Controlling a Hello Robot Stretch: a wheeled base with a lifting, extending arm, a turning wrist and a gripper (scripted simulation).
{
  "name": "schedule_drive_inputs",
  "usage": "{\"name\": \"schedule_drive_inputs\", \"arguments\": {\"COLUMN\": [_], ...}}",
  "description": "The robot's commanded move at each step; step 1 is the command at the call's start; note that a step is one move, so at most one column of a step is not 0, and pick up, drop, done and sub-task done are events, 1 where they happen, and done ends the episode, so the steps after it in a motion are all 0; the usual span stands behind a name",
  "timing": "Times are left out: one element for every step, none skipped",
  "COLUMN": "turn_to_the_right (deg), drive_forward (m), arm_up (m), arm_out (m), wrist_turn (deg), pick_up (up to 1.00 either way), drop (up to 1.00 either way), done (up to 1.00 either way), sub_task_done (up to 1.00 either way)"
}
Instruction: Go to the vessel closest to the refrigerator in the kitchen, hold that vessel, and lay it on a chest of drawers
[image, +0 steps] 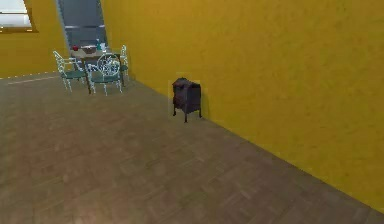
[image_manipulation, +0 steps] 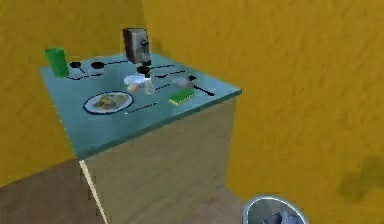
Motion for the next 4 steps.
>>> {"name": "schedule_drive_inputs", "arguments": {"turn_to_the_right": [0.0,45.0,0.0,45.0], "drive_forward": [0.6,0.0,0.5,0.0], "arm_up": [0.0,0.0,0.0,0.0], "arm_out": [0.0,0.0,0.0,0.0], "wrist_turn": [0.0,0.0,0.0,0.0], "pick_up": [0.0,0.0,0.0,0.0], "drop": [0.0,0.0,0.0,0.0], "done": [0.0,0.0,0.0,0.0], "sub_task_done": [0.0,0.0,0.0,0.0]}}
